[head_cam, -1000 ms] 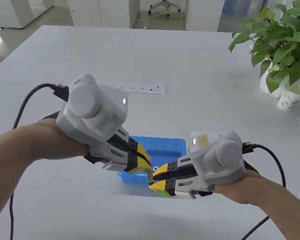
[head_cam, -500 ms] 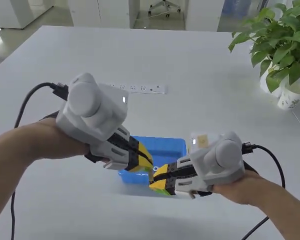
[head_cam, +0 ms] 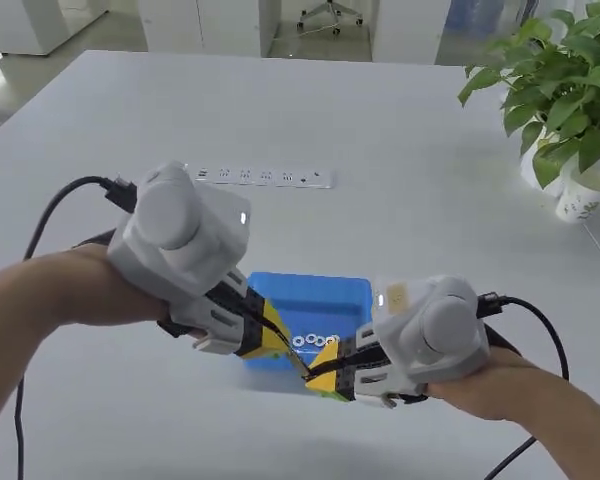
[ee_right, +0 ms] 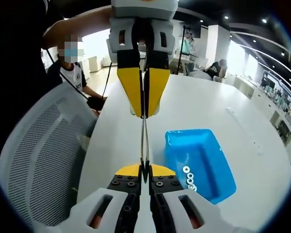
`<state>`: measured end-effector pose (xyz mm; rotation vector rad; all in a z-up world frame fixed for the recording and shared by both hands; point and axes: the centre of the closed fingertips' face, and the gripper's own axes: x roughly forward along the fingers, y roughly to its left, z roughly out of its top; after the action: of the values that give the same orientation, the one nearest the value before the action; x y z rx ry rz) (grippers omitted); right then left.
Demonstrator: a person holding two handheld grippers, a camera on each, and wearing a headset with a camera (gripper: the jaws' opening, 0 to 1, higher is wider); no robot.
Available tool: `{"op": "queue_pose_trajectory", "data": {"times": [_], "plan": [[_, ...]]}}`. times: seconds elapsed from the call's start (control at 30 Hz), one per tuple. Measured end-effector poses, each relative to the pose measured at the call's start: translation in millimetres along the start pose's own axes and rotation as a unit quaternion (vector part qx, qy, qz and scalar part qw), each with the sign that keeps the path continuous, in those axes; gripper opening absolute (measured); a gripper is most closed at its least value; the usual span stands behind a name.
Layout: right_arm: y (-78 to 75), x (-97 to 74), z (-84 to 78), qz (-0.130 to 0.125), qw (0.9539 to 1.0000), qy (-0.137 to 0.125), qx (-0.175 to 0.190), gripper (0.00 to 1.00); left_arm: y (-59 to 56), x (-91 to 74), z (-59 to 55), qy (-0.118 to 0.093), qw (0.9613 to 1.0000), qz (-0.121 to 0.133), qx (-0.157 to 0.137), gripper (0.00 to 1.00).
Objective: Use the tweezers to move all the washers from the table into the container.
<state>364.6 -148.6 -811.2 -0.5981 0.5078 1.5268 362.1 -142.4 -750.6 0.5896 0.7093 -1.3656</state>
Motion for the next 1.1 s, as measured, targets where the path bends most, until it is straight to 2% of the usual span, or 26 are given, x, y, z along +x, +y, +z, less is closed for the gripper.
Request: {"op": "queue_pose_trajectory", "data": {"times": [0.27, 0.43, 0.7, 0.83, 0.97, 1.1], "plan": [[12.9, 4.6, -16.2, 0.014, 0.9989, 0.036, -0.026, 0.05, -10.6, 15.3, -24.2, 0.025, 0.9996, -0.011, 0.005, 0.05], [18.9, 8.7, -25.9, 0.017, 0.9978, 0.053, -0.035, 0.05, -15.3, 25.3, -33.3, 0.022, 0.9997, -0.013, -0.002, 0.05], [23.8, 14.6, -39.0, 0.016, 0.9956, 0.077, -0.051, 0.05, -19.5, 41.7, -54.4, 0.041, 0.9991, -0.008, 0.005, 0.05], [25.9, 18.4, -43.8, 0.017, 0.995, 0.083, -0.054, 0.05, -21.4, 49.2, -65.5, 0.05, 0.9987, -0.005, 0.009, 0.05], [28.0, 23.6, -47.0, 0.011, 0.9957, 0.077, -0.051, 0.06, -22.6, 56.5, -79.7, 0.067, 0.9977, -0.002, 0.013, 0.05], [33.6, 30.2, -52.0, 0.017, 0.9955, 0.079, -0.05, 0.06, -27.2, 64.1, -90.7, 0.078, 0.9969, -0.009, 0.007, 0.05]]}}
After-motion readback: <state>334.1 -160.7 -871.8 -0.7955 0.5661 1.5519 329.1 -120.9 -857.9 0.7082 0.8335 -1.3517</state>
